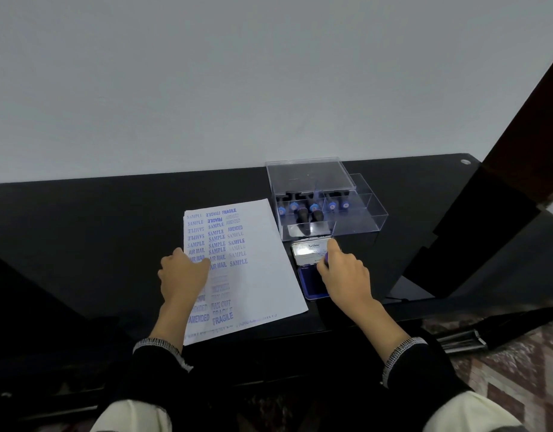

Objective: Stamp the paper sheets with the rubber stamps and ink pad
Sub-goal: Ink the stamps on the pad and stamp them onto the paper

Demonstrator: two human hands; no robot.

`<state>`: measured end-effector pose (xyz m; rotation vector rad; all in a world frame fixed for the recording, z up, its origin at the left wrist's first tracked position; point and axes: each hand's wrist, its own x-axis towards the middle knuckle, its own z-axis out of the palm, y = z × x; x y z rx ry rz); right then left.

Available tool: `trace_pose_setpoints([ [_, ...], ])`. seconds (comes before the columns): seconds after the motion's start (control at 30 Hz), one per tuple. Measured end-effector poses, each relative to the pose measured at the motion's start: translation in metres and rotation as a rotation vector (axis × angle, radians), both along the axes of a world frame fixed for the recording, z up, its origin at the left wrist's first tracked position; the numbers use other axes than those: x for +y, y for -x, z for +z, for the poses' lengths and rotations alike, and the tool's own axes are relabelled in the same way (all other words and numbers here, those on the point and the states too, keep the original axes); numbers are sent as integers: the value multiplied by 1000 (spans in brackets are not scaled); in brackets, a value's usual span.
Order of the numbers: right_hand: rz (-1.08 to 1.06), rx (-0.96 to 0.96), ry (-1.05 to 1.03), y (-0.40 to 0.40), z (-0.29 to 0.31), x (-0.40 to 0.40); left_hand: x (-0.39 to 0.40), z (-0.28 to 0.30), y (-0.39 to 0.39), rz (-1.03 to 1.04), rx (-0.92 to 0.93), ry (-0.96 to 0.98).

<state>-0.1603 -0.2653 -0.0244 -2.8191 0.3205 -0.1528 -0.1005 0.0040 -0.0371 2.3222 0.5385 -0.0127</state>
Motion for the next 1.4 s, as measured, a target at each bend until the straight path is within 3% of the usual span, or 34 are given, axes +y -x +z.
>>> trace_pose_setpoints([
  [0.13,1,-1,-3,0,0,0,2,3,-12,113,27,191],
  [0.2,1,-2,-2,0,1,0,4,1,-15,103,24,184],
  [0.57,-11,-5,14,1,1,1,5,-6,-16,2,-266,304],
  [0.9,-11,7,17,0,1,2,13,-22,-20,-192,-318,122],
  [1.2,-18,-8,24,4,1,3,20,-34,-7,-146,-273,-124],
  [1.3,-15,21,103,3,6,8,20,-37,2,-148,-347,-100],
  [1.4,3,-2,170,-4,15,21,21,-38,1,-287,-435,-114],
])
